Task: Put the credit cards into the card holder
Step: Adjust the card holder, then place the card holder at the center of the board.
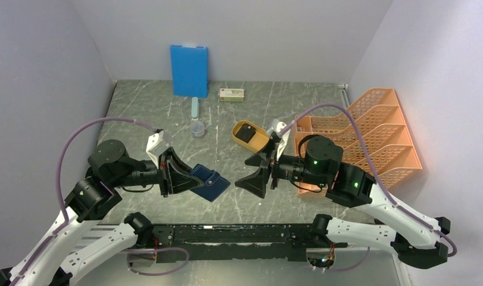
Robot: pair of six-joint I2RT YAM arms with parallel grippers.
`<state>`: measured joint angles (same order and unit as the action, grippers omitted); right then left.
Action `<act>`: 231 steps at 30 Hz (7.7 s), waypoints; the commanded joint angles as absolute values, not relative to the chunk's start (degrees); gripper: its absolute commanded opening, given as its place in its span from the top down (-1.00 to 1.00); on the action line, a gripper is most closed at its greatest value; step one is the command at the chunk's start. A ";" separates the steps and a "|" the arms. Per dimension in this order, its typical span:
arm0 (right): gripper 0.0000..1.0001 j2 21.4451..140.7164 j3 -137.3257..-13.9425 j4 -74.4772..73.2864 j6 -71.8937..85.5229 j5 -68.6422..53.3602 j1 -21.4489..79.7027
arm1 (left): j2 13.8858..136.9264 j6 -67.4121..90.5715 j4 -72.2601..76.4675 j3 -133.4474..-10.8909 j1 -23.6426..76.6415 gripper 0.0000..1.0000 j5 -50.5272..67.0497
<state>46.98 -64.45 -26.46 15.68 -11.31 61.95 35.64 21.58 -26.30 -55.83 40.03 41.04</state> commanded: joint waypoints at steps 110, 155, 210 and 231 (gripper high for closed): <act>-0.40 42.54 -53.15 -1.63 31.98 -8.91 64.64 | 34.70 29.25 -15.50 -49.98 40.34 0.90 39.37; -0.29 46.88 -63.17 -3.92 27.47 -27.98 64.65 | 36.86 36.72 4.77 -49.89 40.60 0.90 59.99; -0.81 45.62 -62.89 -9.27 31.80 -11.14 65.12 | 32.09 33.03 -8.59 -47.11 40.61 0.90 33.17; -0.73 31.81 -37.87 -25.37 41.45 23.57 65.06 | 70.00 40.91 -6.93 -38.09 38.26 0.90 8.69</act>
<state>33.80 -41.28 -29.15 39.03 22.55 64.97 65.25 38.52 -16.36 -36.71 39.79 10.48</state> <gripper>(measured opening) 0.867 0.126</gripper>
